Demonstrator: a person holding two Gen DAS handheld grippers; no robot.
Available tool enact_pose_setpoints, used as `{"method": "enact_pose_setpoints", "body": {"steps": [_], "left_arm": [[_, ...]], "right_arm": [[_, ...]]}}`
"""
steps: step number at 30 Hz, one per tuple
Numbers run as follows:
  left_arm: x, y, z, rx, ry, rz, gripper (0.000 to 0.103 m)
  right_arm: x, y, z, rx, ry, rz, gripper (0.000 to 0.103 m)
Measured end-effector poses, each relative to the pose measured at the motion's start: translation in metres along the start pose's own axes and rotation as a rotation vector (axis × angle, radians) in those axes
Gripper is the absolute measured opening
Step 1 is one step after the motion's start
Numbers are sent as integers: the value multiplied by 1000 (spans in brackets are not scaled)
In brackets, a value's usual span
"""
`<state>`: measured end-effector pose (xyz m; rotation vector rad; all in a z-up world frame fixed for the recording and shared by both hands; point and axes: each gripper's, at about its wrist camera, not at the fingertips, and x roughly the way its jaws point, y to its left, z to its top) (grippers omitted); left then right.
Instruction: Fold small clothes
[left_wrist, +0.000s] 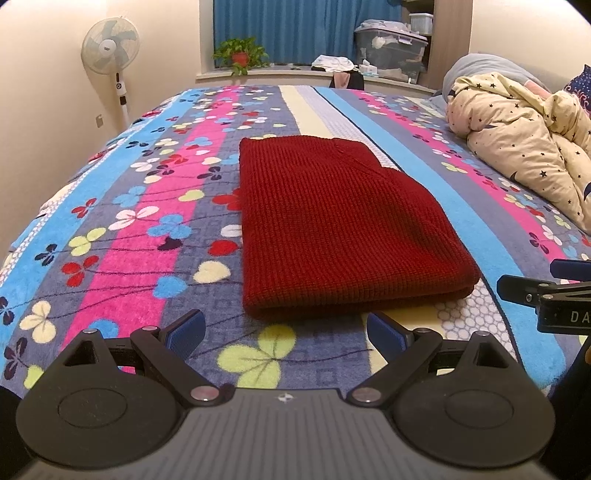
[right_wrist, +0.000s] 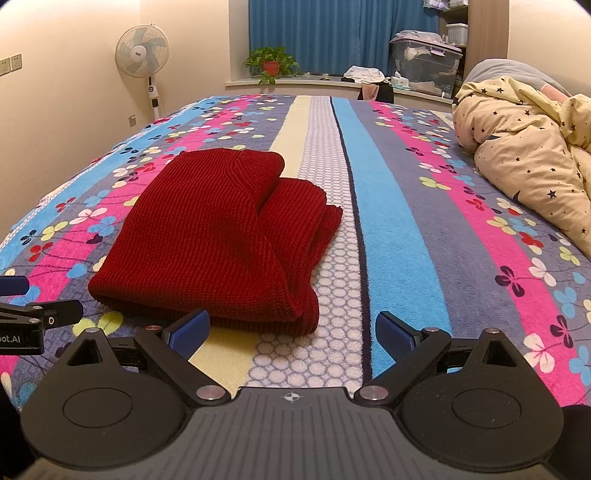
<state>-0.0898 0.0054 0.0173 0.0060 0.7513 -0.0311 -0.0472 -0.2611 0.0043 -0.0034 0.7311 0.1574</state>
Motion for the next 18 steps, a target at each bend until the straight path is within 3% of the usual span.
{"method": "enact_pose_setpoints", "body": {"steps": [18], "left_arm": [[0,1,-1,18,-9,-11,97]], "right_arm": [[0,0,0,0,1,0,96]]}}
